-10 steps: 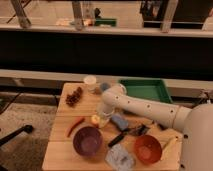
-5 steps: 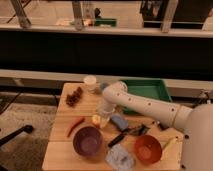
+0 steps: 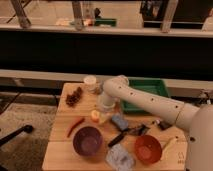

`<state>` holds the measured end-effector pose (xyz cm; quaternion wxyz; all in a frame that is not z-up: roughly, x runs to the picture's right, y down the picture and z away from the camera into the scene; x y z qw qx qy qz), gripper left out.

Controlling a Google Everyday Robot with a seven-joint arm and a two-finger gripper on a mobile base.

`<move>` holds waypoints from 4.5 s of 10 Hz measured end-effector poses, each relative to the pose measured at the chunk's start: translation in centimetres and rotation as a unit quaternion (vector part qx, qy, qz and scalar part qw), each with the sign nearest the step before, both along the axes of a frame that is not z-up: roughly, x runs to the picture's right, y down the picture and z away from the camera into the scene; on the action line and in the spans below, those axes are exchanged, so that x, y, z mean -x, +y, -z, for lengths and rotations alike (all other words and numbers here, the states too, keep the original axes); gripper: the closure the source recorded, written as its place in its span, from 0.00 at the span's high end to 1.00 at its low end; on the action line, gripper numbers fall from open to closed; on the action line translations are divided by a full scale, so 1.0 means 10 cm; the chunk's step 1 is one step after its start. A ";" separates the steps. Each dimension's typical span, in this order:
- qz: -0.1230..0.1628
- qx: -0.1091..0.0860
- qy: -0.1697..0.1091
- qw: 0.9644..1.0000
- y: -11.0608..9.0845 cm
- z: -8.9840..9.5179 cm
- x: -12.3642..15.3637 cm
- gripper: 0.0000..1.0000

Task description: Place apple in paper cup

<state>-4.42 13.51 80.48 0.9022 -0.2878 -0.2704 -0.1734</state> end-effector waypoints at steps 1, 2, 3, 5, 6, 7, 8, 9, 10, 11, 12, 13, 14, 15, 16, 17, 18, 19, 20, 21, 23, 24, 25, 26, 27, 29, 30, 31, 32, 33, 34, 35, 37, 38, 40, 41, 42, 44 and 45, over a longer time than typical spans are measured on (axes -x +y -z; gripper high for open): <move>0.001 -0.002 -0.002 1.000 -0.06 0.05 0.02 0.00; 0.002 -0.007 -0.003 1.000 -0.15 0.12 0.04 0.00; 0.002 -0.010 -0.003 1.000 -0.20 0.15 0.04 0.00; 0.001 -0.017 -0.004 1.000 -0.30 0.21 0.06 0.00; -0.001 -0.023 -0.005 1.000 -0.36 0.25 0.08 0.00; -0.006 -0.030 -0.005 1.000 -0.40 0.29 0.12 0.00; -0.013 -0.038 -0.004 0.999 -0.45 0.31 0.14 0.00; -0.024 -0.049 -0.002 0.999 -0.52 0.34 0.16 0.00; -0.028 -0.055 -0.001 0.998 -0.57 0.35 0.19 0.00; -0.033 -0.061 -0.001 0.998 -0.62 0.36 0.21 0.00; -0.037 -0.068 0.001 0.997 -0.69 0.37 0.24 0.00; -0.041 -0.073 0.002 0.996 -0.75 0.37 0.28 0.00; -0.043 -0.077 0.005 0.996 -0.80 0.36 0.31 0.00; -0.045 -0.081 0.007 0.996 -0.84 0.34 0.34 0.00; -0.046 -0.084 0.010 0.995 -0.89 0.32 0.37 0.00; -0.049 -0.087 0.013 0.995 -0.95 0.29 0.41 0.00; -0.052 -0.089 0.014 0.995 -1.02 0.25 0.44 0.00; -0.055 -0.093 0.017 0.994 -1.12 0.20 0.48 0.00; -0.057 -0.094 0.018 0.994 -1.19 0.16 0.50 0.00; -0.057 -0.095 0.019 0.994 -1.24 0.13 0.54 0.00; -0.058 -0.098 0.019 0.993 -1.36 0.05 0.63 0.00; -0.059 -0.099 0.018 0.993 -1.41 0.01 0.66 0.00; -0.060 -0.100 0.018 0.993 -1.46 -0.03 0.69 0.00; -0.062 -0.102 0.018 0.993 -1.51 -0.07 0.71 0.00; -0.065 -0.104 0.018 0.992 -1.58 -0.12 0.72 0.00; -0.072 -0.109 0.021 0.991 -1.72 -0.22 0.70 0.00; -0.077 -0.112 0.022 0.991 -1.79 -0.27 0.67 0.00; -0.081 -0.114 0.025 0.990 -1.84 -0.30 0.64 0.00; -0.085 -0.115 0.028 0.989 -1.88 -0.34 0.59 0.00; -0.089 -0.116 0.031 0.989 -1.91 -0.38 0.53 0.00; -0.091 -0.117 0.034 0.988 -1.93 -0.41 0.50 0.00; -0.093 -0.117 0.035 0.988 -1.95 -0.43 0.47 0.00; -0.096 -0.117 0.037 0.988 -1.98 -0.47 0.45 0.00; -0.096 -0.117 0.037 0.988 -1.98 -0.48 0.46 0.00; -0.095 -0.118 0.035 0.988 -2.01 -0.51 0.54 0.00; -0.095 -0.118 0.035 0.988 -2.01 -0.52 0.57 0.00; -0.096 -0.118 0.036 0.988 -2.03 -0.54 0.59 0.00; -0.098 -0.119 0.038 0.987 -2.06 -0.61 0.62 0.00; -0.099 -0.119 0.039 0.987 -2.09 -0.64 0.63 0.00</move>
